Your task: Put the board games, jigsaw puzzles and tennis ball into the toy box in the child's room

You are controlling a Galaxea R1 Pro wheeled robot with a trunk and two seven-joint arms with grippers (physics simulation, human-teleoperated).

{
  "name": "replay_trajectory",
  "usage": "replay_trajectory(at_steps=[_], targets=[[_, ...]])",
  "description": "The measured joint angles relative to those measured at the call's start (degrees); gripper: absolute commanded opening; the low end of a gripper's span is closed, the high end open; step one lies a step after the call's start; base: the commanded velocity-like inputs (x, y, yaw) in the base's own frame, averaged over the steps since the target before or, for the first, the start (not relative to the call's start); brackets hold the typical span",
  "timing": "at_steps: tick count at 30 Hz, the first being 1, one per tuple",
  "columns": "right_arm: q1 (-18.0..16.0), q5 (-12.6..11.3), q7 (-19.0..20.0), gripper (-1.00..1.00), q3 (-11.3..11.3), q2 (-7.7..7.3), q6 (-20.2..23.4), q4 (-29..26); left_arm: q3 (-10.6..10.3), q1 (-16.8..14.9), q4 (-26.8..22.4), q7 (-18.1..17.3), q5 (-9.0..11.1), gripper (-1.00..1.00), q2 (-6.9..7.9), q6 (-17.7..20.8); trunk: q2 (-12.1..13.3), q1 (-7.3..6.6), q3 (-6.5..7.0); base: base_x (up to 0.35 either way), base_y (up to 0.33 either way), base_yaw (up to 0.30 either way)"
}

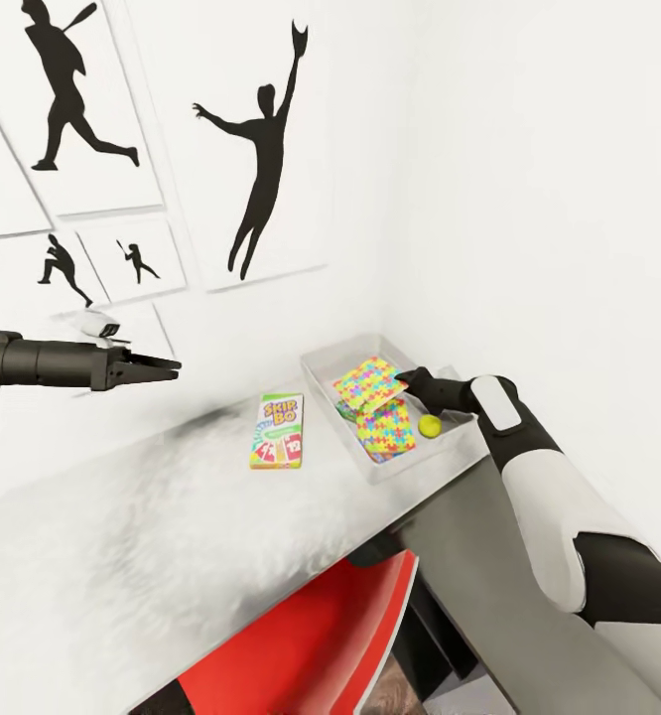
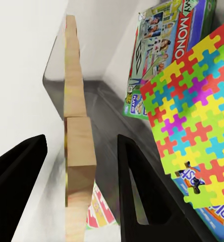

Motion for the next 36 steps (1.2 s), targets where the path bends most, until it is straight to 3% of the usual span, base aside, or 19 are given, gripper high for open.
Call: replay_trajectory(at_steps=[5, 8, 11, 12, 17, 36], targets=[[-0.03, -0.02, 0.0, -1.0, 0.0, -0.17, -0.05, -0.04, 0.0, 0.0, 0.0, 0.0, 0.0, 1.0, 0.0, 0.0, 0.0, 0.0, -0.11, 0.004, 0.0, 0.0], [0.45, -0.79, -0.96, -1.0, -0.76, 0.81, -1.03, -1.01, -0.94, -0.97, -0.96, 0.81, -0.3, 1.0, -0.6, -0.97, -0.01, 0.0, -0.11, 0.009, 0.0, 0.0], [0.27, -0.35, -1.73, -1.0, -0.62, 1.31, -1.44, -0.98, -0.63, -1.94, -1.28, 0.67, -0.34, 1.0, -0.95, -1.18, 0.0, 0.0, -0.11, 0.006, 0.0, 0.0], [0.19, -0.38, -1.4, 1.0, -0.6, 1.28, -1.43, -0.66, -0.31, -1.98, -1.05, 0.67, -0.35, 1.0, -1.09, -1.18, 0.0, 0.0, -0.11, 0.003, 0.0, 0.0], [-0.09, -0.29, -2.13, 1.0, -0.8, 0.81, -2.86, 0.3, 0.75, -1.96, -0.41, 1.64, -0.32, 1.0, -1.86, -1.34, -0.01, 0.0, -0.12, 0.0, 0.0, 0.0], [-0.12, -0.38, -3.72, 1.0, -0.89, 0.62, -3.2, 0.4, 0.83, -1.97, -0.35, 1.59, -0.24, 1.0, -1.95, -1.38, -0.01, 0.02, -0.11, -0.027, 0.011, 0.0]])
